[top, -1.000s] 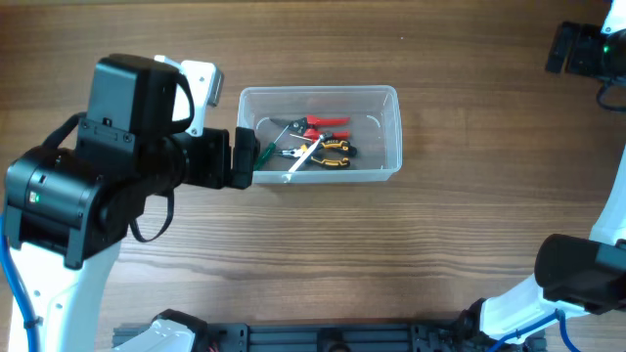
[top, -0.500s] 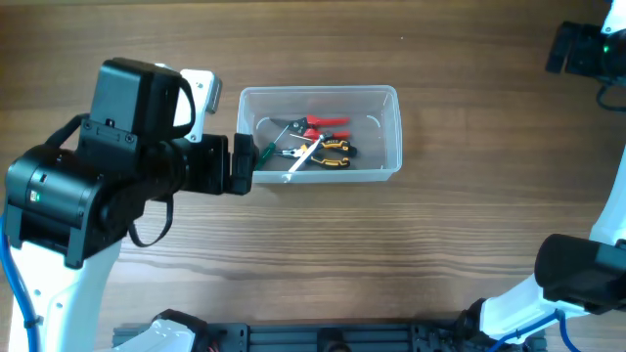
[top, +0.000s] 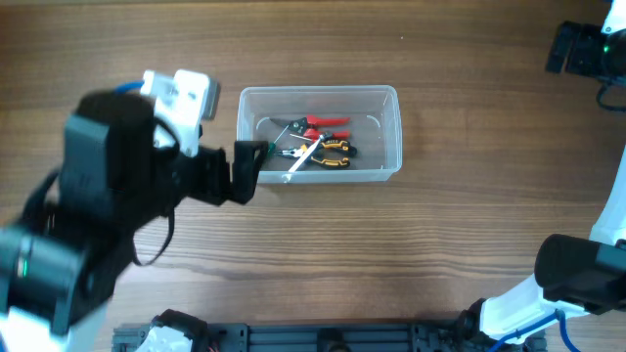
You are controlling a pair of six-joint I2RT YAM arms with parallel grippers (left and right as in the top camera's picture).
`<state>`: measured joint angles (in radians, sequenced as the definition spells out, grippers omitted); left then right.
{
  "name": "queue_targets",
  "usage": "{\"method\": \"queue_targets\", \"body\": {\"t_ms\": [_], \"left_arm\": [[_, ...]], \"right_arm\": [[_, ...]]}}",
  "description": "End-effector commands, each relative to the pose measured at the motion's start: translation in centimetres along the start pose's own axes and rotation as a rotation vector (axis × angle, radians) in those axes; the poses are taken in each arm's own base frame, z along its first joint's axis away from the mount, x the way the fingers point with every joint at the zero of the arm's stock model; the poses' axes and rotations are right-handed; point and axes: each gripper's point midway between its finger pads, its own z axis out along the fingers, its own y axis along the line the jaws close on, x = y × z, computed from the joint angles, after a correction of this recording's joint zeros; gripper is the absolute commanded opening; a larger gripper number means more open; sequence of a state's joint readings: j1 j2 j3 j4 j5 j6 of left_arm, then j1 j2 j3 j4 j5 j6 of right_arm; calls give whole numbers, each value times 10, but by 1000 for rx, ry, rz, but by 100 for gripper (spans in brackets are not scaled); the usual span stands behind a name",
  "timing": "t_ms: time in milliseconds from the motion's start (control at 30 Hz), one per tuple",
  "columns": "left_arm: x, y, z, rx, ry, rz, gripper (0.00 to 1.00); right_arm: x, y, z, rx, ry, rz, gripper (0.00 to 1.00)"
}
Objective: Pack container
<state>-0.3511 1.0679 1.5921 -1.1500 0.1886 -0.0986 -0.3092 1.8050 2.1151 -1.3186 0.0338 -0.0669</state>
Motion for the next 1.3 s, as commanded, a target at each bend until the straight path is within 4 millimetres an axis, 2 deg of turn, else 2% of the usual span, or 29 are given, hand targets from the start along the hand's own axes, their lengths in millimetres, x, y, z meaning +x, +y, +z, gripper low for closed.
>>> {"method": "queue_targets", "body": {"t_ms": [0, 133, 233, 400, 500, 600, 867, 967, 1067, 1267], "left_arm": [[29, 10, -13, 10, -105, 36, 100], [55, 34, -18, -51, -186, -21, 100], [71, 47, -32, -114, -243, -47, 100], [80, 50, -63, -177, -377, -43, 100], [79, 50, -70, -193, -486, -8, 100], [79, 55, -64, -193, -577, 24, 100], [72, 73, -29, -160, -776, 57, 100], [67, 78, -25, -164, -880, 94, 100], [71, 86, -26, -196, -952, 98, 100], [85, 101, -19, -239, -982, 45, 100]], "right_arm": [[-1, 3, -4, -9, -11, 15, 100], [-1, 3, -4, -9, -11, 15, 100], [-1, 3, -4, -9, -11, 15, 100], [-1, 3, -4, -9, -11, 15, 100], [-1, 2, -4, -9, -11, 15, 100], [-1, 3, -4, -9, -11, 15, 100], [-1, 3, -4, -9, -11, 15, 100], [-1, 3, -4, -9, -11, 15, 100], [-1, 3, -4, -9, -11, 15, 100], [-1, 3, -4, -9, -11, 15, 100]]}}
